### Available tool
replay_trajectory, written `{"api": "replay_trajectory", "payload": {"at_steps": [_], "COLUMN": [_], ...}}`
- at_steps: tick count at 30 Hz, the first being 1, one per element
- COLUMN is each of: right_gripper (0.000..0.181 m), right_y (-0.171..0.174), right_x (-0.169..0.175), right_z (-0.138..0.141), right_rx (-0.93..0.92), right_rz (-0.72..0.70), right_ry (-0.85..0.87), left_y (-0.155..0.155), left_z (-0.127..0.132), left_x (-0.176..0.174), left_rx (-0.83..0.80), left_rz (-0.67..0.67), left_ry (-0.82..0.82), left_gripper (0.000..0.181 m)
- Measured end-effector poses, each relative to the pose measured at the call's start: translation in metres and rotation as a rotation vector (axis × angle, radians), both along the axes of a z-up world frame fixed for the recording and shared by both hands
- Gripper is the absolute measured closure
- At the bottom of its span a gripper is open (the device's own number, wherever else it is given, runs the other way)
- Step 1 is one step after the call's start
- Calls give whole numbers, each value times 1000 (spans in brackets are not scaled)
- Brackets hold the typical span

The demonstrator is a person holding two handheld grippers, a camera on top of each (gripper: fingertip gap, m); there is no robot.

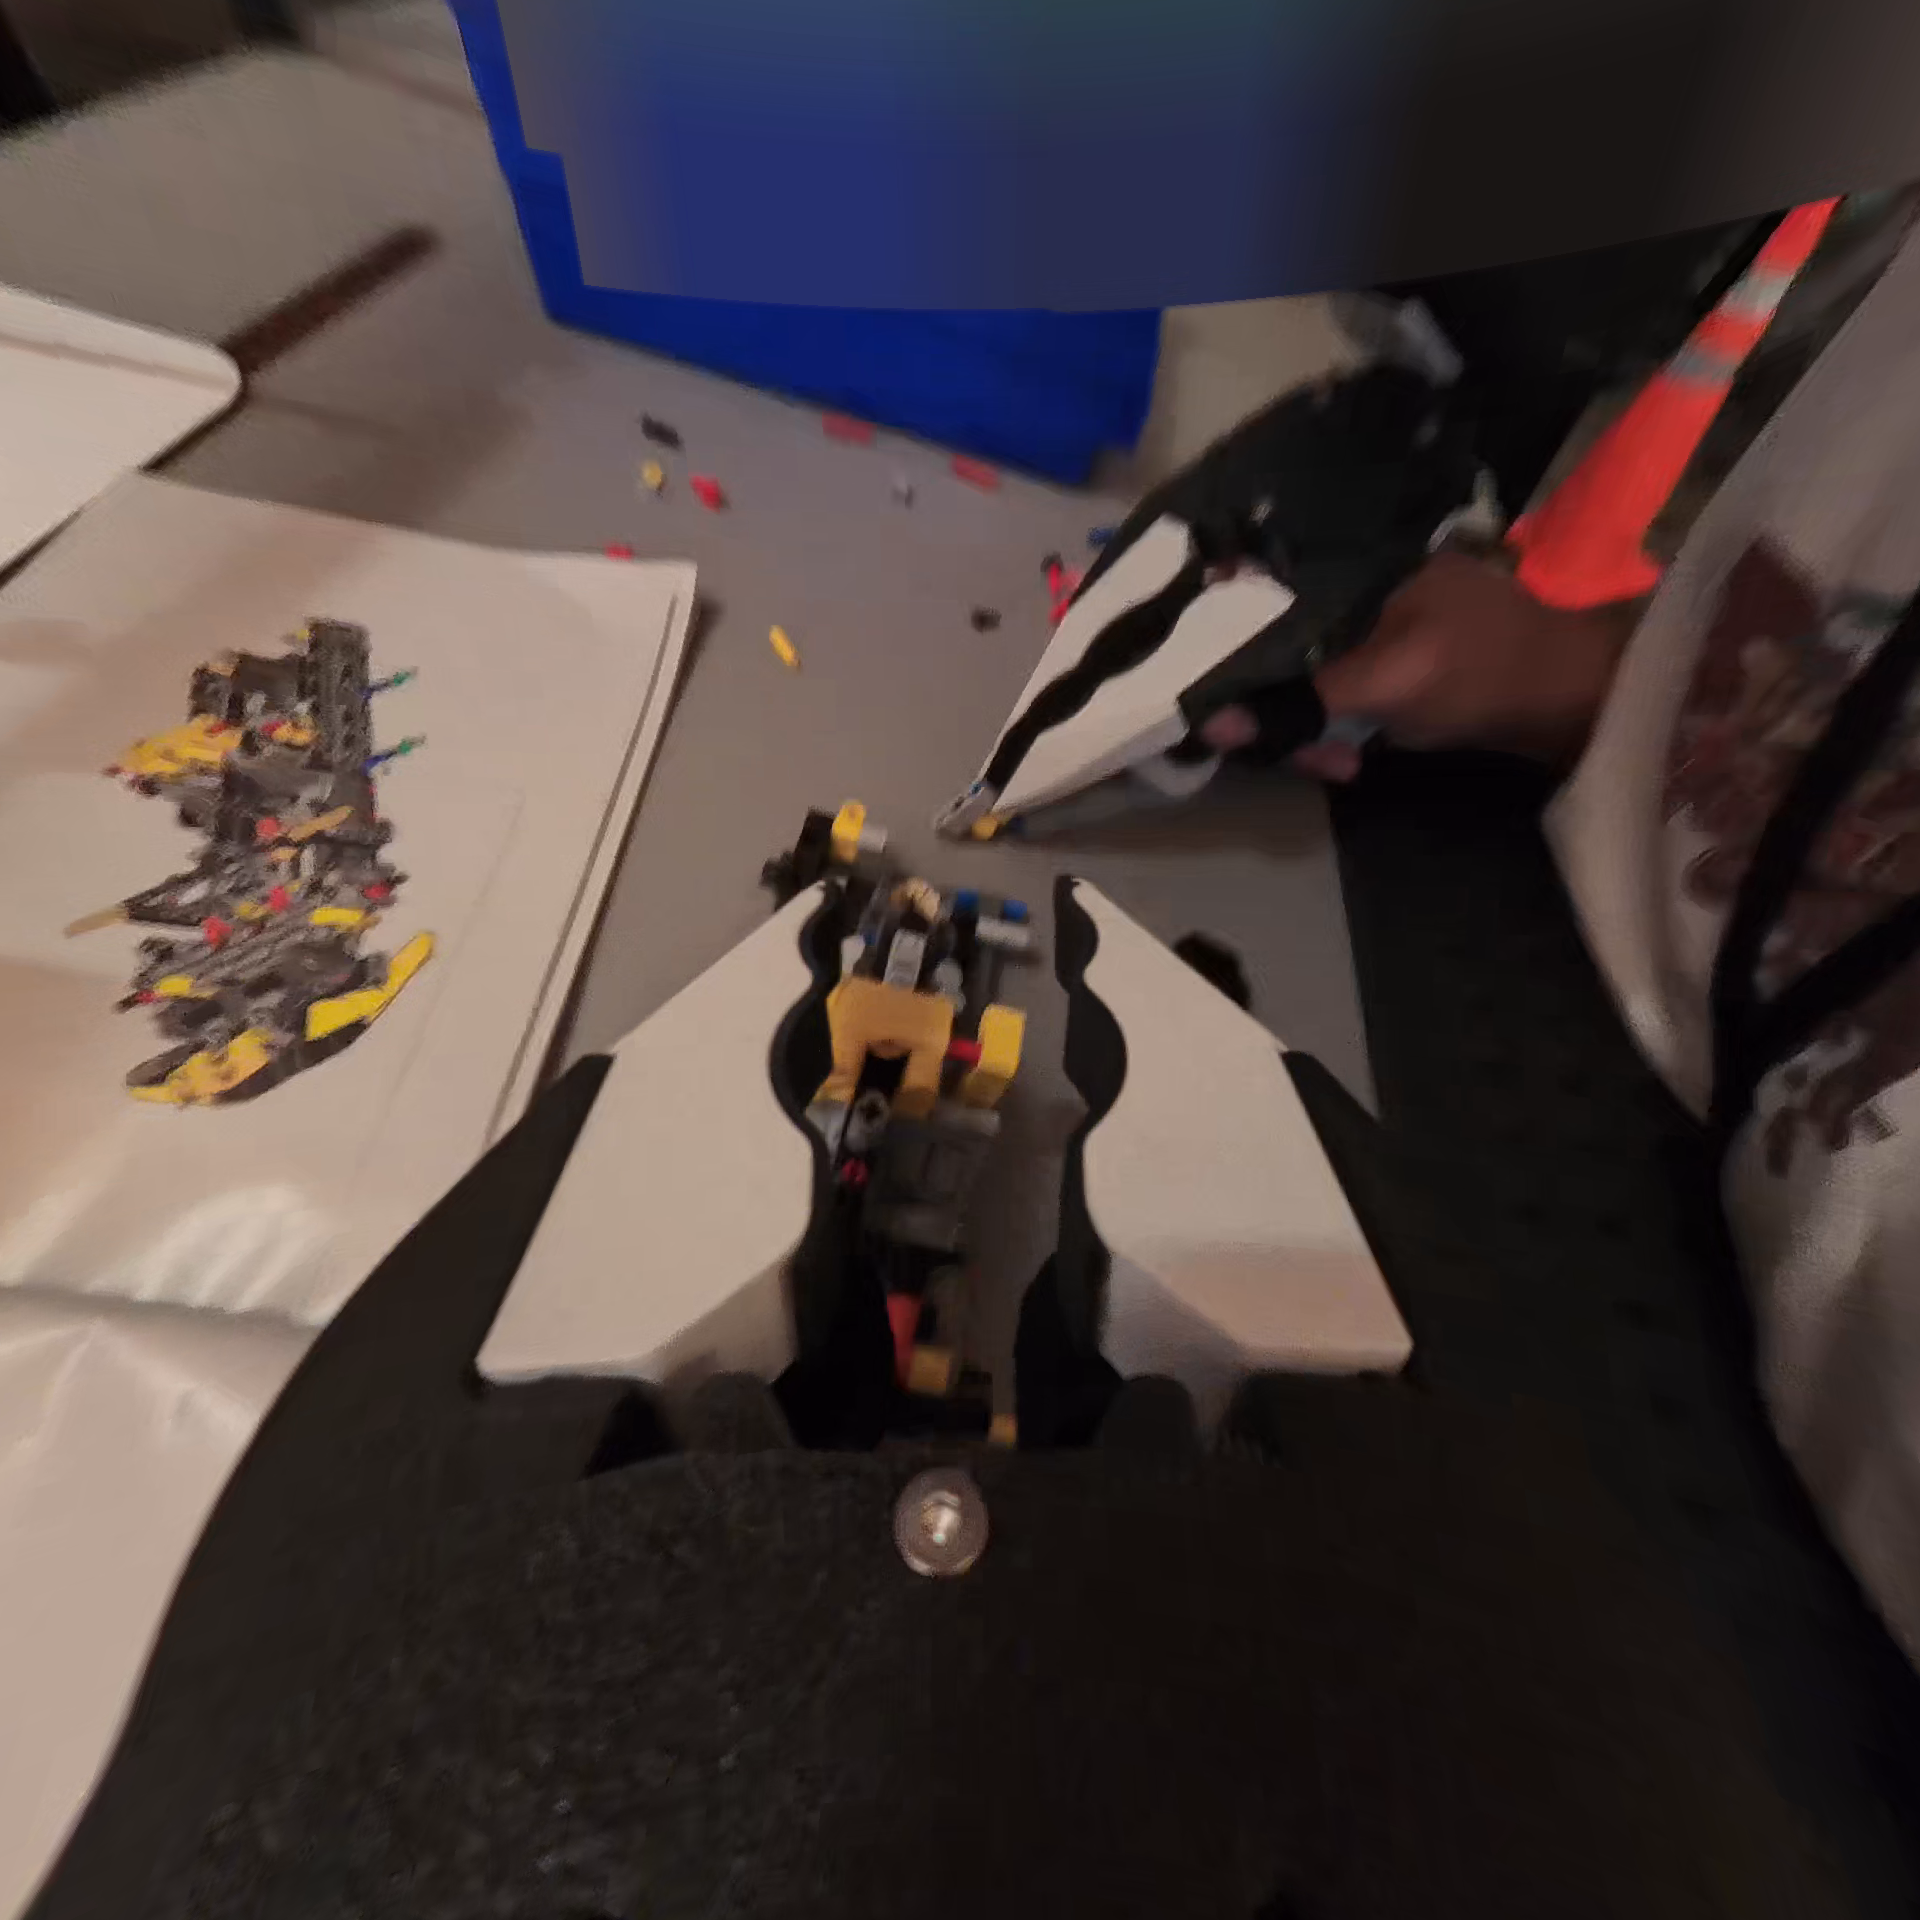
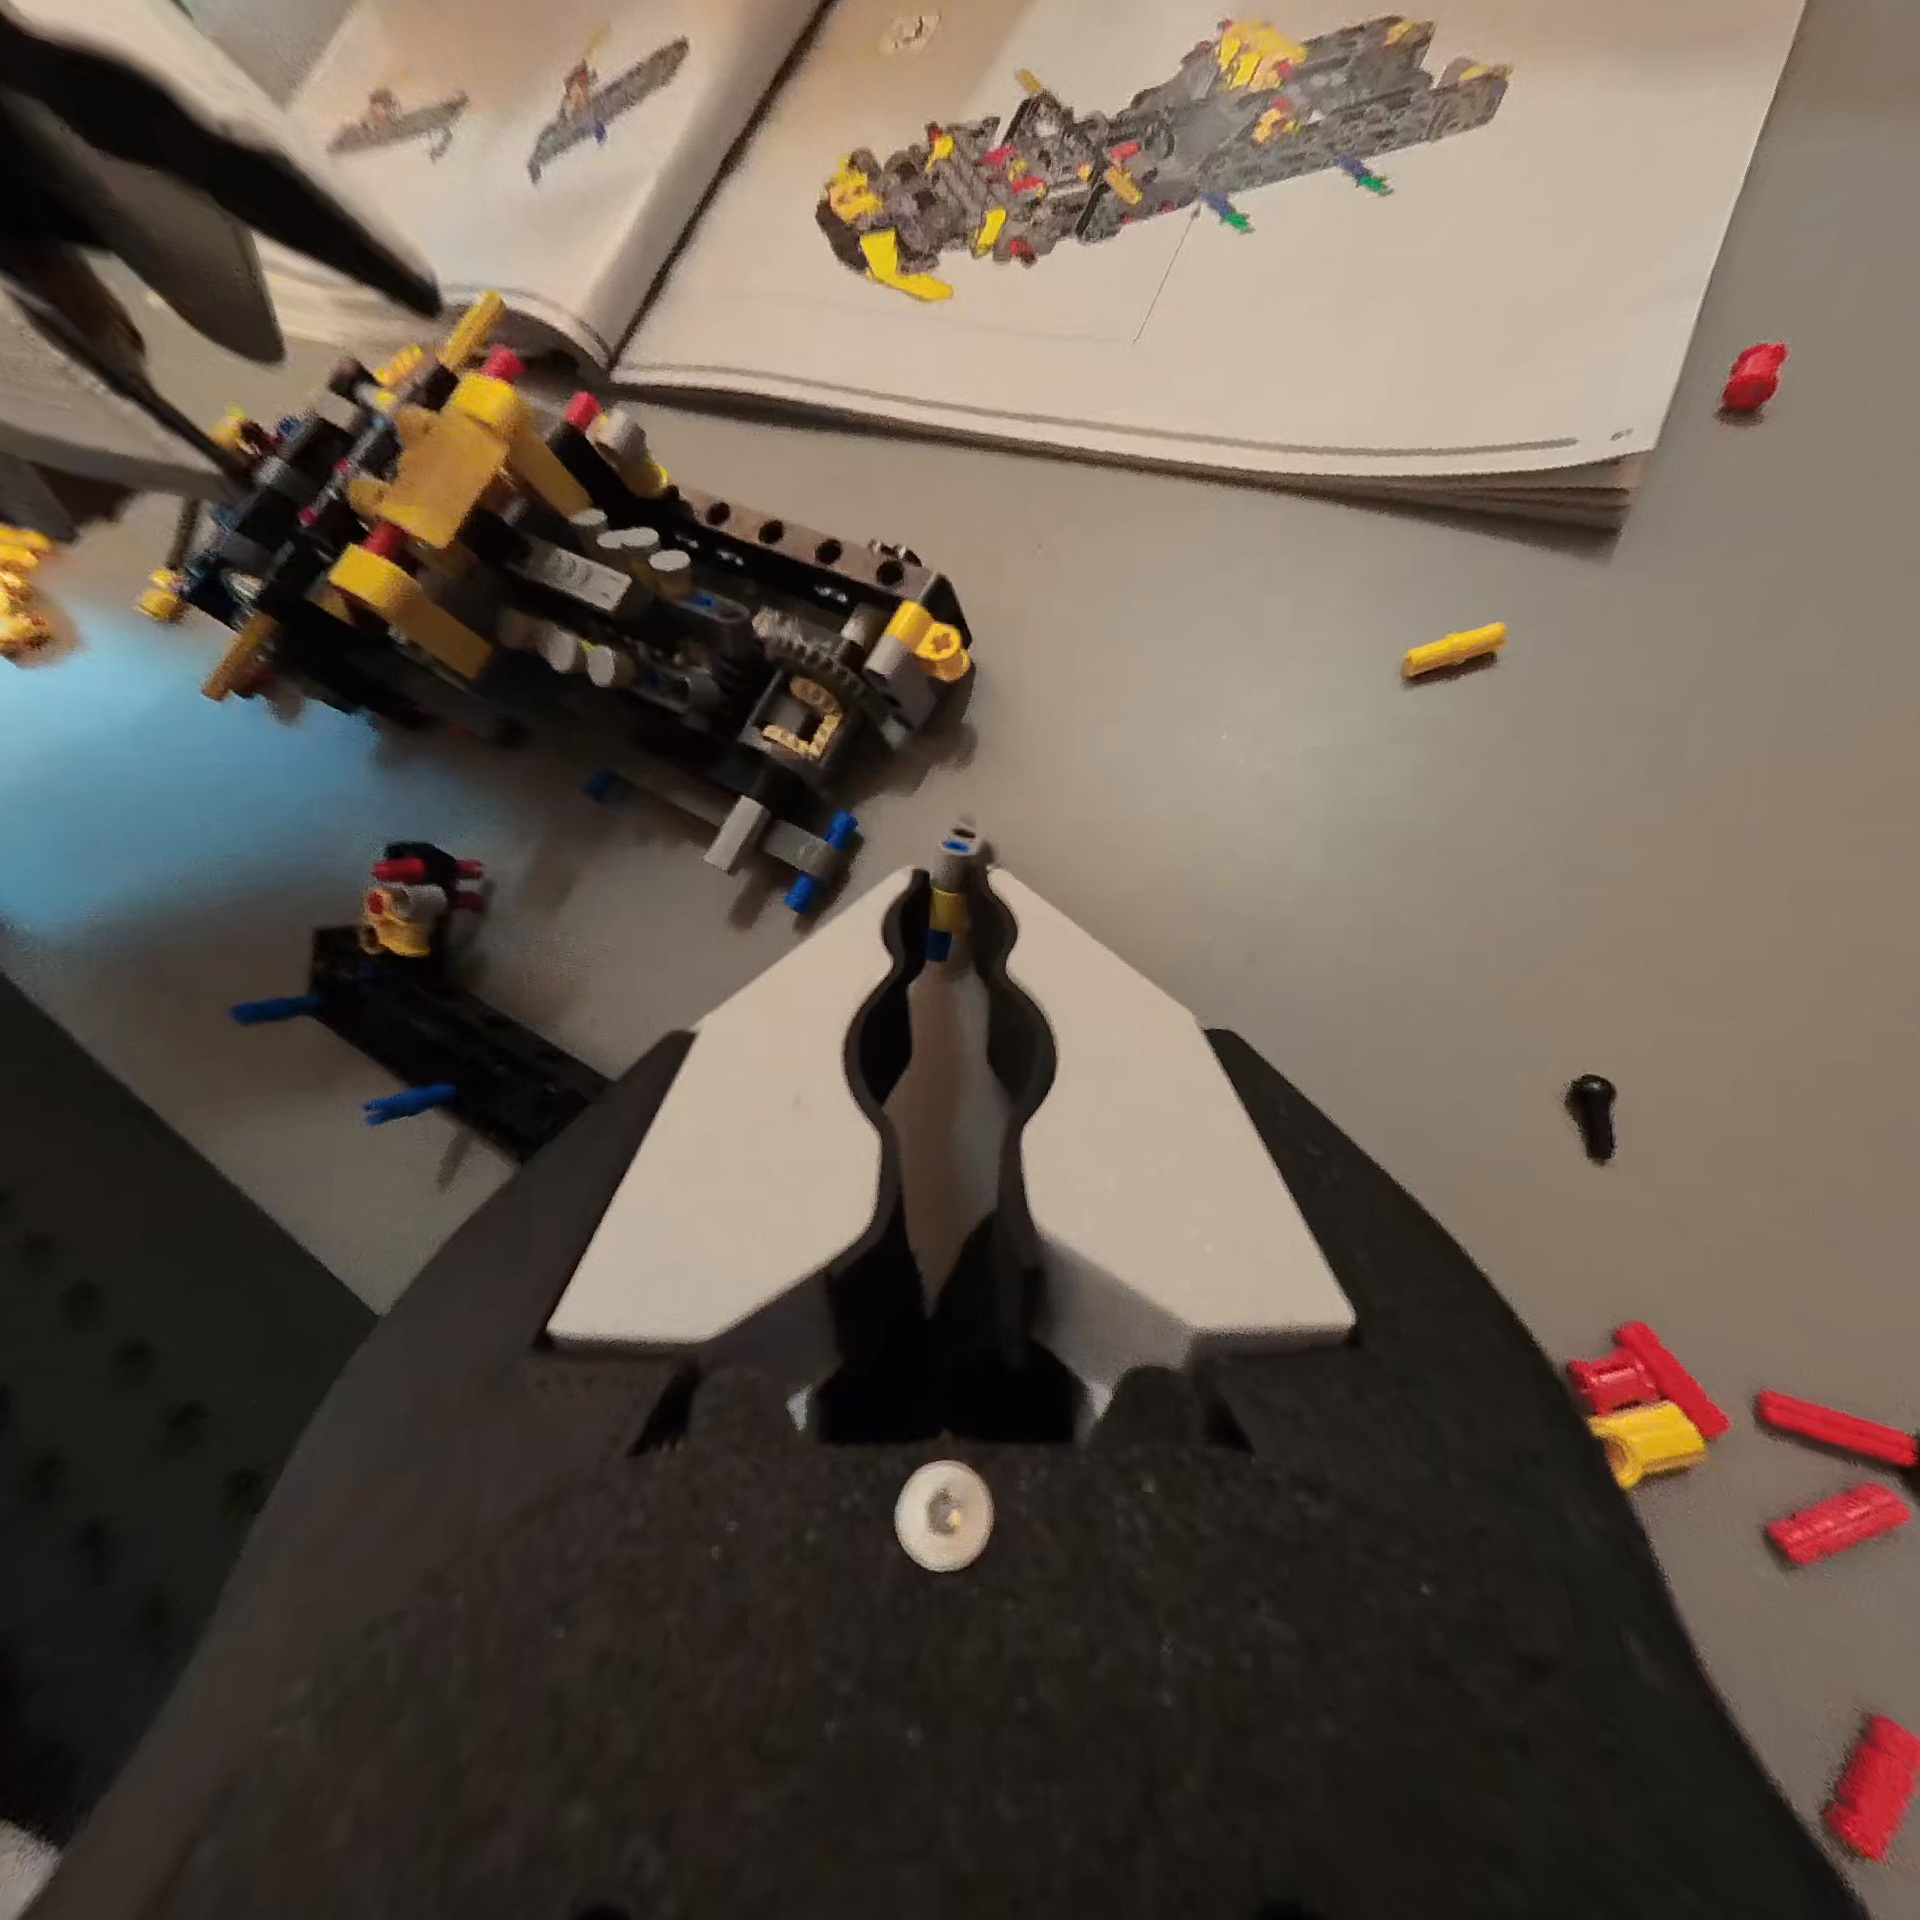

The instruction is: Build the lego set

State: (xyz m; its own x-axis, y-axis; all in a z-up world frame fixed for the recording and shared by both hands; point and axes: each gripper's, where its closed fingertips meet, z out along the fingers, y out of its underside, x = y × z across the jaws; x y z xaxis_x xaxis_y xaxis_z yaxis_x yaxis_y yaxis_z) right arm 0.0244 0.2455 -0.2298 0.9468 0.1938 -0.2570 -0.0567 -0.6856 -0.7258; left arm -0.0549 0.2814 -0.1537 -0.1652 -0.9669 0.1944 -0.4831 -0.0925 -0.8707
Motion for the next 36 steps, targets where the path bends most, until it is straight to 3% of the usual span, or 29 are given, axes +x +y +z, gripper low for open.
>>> {"api": "replay_trajectory", "payload": {"at_steps": [5,8,12,16,19,21,25,34,36], "right_gripper": [175,173,156,149,139,136,146,147,157], "right_y": [0,0,0,-7,-20,-20,-8,3,4], "right_x": [-2,-2,-5,-14,-20,-23,-35,-35,-37], "right_z": [-1,-1,7,24,16,11,19,-12,-12], "right_rx": [-7,-14,54,228,181,140,164,162,177], "right_rz": [17,14,80,327,554,635,724,840,852], "right_ry": [5,43,43,-59,-94,-53,-6,-264,-268], "left_y": [21,27,19,15,9,11,11,14,16], "left_z": [-2,-18,-27,-22,-25,-32,-40,-61,-63], "left_x": [-13,-15,-11,-13,-20,-23,-21,-12,-9], "left_rx": [149,169,149,189,179,178,194,328,339], "left_rz": [54,49,-13,-77,-122,-119,-124,-97,-89], "left_ry": [65,138,180,210,238,258,274,324,331], "left_gripper": [116,107,101,98,97,96,95,96,96]}}
